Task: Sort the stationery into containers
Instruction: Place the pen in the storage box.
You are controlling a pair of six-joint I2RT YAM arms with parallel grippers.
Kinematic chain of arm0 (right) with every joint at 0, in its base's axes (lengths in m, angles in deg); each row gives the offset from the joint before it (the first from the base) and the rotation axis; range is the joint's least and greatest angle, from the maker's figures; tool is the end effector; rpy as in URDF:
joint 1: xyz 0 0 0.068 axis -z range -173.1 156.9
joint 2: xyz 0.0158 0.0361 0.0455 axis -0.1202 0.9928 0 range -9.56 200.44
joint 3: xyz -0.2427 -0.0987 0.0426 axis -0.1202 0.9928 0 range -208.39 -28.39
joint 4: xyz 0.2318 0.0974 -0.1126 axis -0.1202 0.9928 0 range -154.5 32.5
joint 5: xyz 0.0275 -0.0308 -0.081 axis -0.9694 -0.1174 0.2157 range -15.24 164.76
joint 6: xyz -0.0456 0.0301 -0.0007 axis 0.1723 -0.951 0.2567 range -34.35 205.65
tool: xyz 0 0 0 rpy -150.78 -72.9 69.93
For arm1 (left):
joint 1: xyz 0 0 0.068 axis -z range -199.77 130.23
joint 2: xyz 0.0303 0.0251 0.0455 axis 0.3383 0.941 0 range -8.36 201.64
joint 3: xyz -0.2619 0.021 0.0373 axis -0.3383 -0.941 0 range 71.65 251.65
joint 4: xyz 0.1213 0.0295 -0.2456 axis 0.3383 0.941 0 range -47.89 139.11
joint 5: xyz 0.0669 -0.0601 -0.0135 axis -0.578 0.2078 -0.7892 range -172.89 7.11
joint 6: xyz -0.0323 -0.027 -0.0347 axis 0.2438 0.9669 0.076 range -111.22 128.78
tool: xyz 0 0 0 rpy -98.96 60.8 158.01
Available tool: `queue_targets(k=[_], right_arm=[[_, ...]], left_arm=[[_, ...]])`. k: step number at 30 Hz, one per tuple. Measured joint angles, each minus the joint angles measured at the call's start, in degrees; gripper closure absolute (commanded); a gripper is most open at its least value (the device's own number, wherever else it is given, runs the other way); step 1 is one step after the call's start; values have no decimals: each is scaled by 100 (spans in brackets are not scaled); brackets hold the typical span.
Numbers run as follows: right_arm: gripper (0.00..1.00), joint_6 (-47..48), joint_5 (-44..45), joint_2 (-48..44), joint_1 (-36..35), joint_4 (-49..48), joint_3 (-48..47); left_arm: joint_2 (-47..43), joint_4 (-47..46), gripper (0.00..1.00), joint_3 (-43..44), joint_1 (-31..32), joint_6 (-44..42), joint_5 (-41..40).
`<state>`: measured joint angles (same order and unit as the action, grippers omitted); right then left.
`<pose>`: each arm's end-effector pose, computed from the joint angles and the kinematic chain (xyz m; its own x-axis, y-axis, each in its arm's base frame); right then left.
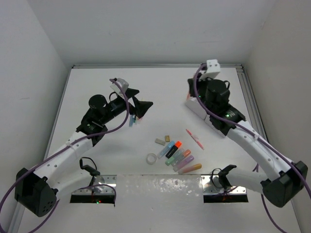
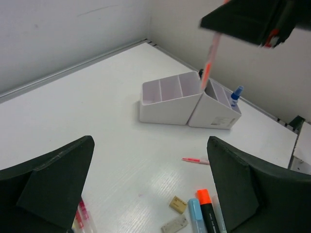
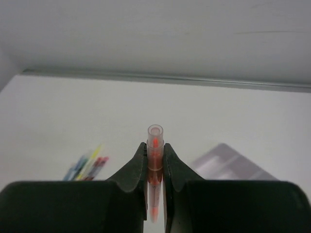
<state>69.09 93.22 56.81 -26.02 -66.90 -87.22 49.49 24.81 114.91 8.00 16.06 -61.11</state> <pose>0.2507 0.1485 0.3639 -0.1437 0.2289 -0.9628 -0.2190 0.9414 0.2565 0.2221 -0.1324 0.3283 -0.0548 -0.1042 -0.9930 0.7599 0.6409 -0.1092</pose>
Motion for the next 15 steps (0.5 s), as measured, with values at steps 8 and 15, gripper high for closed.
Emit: queue_targets(k=[8, 15], right_arm=[[100, 190, 1272, -623, 938, 437, 389], [100, 203, 1423, -570, 1292, 651, 468]], left_arm=[[-173, 369, 0, -219, -188, -20, -282], [-199, 579, 0, -361, -280, -15, -444]])
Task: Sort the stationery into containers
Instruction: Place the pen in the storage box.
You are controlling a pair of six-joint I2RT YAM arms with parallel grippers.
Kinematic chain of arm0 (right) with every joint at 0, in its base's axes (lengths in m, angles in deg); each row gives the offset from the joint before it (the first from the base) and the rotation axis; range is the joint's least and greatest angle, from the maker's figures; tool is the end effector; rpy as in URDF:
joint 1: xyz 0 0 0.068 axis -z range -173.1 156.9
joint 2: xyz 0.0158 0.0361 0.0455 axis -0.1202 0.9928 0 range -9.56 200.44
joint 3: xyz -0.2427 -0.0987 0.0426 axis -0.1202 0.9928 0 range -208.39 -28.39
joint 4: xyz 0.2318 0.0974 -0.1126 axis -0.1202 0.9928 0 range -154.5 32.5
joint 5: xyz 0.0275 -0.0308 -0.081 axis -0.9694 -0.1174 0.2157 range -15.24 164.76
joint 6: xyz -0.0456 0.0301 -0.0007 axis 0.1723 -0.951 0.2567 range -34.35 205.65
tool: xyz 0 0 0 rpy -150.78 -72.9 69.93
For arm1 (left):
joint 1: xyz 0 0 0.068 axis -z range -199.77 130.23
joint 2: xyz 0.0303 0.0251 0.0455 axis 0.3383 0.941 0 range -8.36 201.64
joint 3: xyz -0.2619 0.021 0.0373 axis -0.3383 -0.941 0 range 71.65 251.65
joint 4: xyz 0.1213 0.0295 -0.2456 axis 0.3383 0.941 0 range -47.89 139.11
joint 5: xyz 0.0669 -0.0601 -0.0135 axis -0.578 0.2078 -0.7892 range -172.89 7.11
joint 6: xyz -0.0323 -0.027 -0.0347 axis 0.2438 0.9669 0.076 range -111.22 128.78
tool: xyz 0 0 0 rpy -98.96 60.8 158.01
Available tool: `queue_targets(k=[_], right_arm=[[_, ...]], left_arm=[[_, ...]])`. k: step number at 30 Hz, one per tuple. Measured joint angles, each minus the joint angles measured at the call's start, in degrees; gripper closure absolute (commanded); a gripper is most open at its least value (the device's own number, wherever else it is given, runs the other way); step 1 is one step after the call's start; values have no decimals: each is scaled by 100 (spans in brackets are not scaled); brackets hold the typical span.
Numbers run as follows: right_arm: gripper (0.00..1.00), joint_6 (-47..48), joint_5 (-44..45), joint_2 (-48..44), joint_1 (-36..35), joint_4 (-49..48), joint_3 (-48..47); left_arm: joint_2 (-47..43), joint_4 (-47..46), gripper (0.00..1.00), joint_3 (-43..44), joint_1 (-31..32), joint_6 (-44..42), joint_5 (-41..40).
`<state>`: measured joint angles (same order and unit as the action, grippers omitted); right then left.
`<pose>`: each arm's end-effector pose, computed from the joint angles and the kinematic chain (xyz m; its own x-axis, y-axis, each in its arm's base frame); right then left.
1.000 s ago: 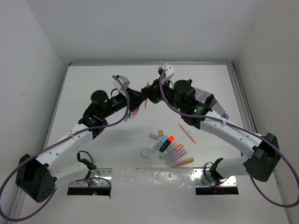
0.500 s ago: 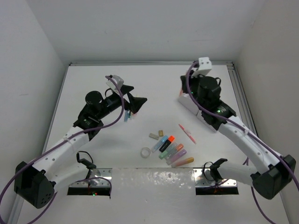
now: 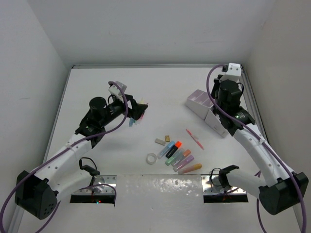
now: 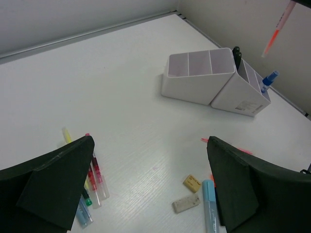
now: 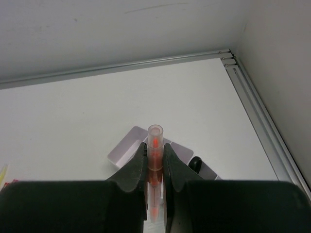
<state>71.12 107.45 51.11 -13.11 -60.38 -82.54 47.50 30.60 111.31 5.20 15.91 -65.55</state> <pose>0.2535 0.0713 0.3477 -0.1153 0.1827 -0.9764 0.2475 0.9572 0.1499 0.2231 -0.1160 0.3019 -0.1569 -0.0577 -0.9859 0.6579 0.7384 -0.1479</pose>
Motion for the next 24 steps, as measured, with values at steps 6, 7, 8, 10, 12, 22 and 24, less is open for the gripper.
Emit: queue_targets(k=[6, 7, 8, 10, 12, 22, 24], right_arm=[[100, 17, -313, 492, 160, -177, -262], [100, 22, -361, 623, 192, -229, -332], [100, 24, -442, 772, 229, -308, -409], [100, 26, -546, 1067, 297, -448, -562], [100, 42, -614, 1355, 387, -586, -684], [100, -90, -564, 2199, 942, -1019, -706], [100, -103, -549, 2371, 946, -1029, -699]], left_arm=[[0, 116, 0, -2, -50, 22, -48], [0, 118, 0, -2, -57, 22, -50], [0, 120, 0, -2, -61, 22, -59], [-4, 138, 0, -7, -87, 20, -85], [-37, 151, 0, -35, -138, 20, -107], [-151, 210, 0, -92, -481, 13, -236], [-149, 210, 0, -118, -511, 11, -240]])
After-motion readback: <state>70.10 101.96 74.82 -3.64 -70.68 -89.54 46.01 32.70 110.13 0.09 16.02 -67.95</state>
